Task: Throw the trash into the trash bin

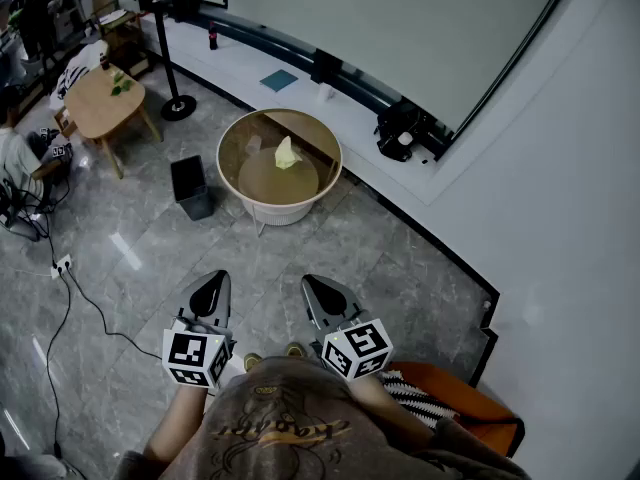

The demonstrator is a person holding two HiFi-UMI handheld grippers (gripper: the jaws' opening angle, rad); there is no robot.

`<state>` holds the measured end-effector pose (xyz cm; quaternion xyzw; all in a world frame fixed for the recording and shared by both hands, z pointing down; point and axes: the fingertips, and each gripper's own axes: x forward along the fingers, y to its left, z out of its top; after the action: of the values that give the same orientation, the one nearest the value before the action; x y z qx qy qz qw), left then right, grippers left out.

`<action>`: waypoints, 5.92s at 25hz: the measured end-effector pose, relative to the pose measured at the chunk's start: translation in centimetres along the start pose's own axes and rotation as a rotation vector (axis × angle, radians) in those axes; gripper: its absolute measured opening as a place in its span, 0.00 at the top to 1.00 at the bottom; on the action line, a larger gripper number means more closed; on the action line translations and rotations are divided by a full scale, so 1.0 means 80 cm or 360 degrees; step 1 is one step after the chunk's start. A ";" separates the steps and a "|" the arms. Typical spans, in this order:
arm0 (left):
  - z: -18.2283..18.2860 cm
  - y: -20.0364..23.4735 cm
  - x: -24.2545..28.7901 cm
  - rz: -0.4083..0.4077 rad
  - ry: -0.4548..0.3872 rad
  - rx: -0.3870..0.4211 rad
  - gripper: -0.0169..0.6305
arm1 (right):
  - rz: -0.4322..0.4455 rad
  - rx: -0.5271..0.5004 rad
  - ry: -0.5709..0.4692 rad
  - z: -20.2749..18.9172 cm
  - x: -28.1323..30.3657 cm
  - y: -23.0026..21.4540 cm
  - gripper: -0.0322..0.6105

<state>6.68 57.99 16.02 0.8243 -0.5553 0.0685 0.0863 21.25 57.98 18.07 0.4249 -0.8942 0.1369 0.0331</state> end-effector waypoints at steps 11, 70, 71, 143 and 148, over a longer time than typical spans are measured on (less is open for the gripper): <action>-0.016 0.009 -0.016 -0.0080 0.0022 0.0039 0.95 | 0.0086 0.0015 -0.0007 -0.007 0.002 0.036 0.92; 0.071 0.199 0.340 -0.0045 0.0082 -0.0051 0.95 | 0.0067 0.0052 0.0058 0.091 0.345 -0.197 0.92; 0.074 0.202 0.349 -0.0038 0.0081 -0.0049 0.95 | 0.0071 0.0055 0.0062 0.093 0.351 -0.204 0.92; 0.067 0.425 0.781 -0.0260 0.0184 -0.0074 0.95 | -0.0153 0.0093 0.0151 0.125 0.731 -0.444 0.92; 0.012 0.440 0.807 -0.0184 0.0219 -0.0183 0.95 | -0.0168 0.0102 0.0172 0.081 0.752 -0.472 0.92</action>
<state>-1.80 -13.56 30.87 0.8421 -0.5024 0.0879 0.1752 12.32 -11.67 30.56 0.4641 -0.8627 0.1862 0.0748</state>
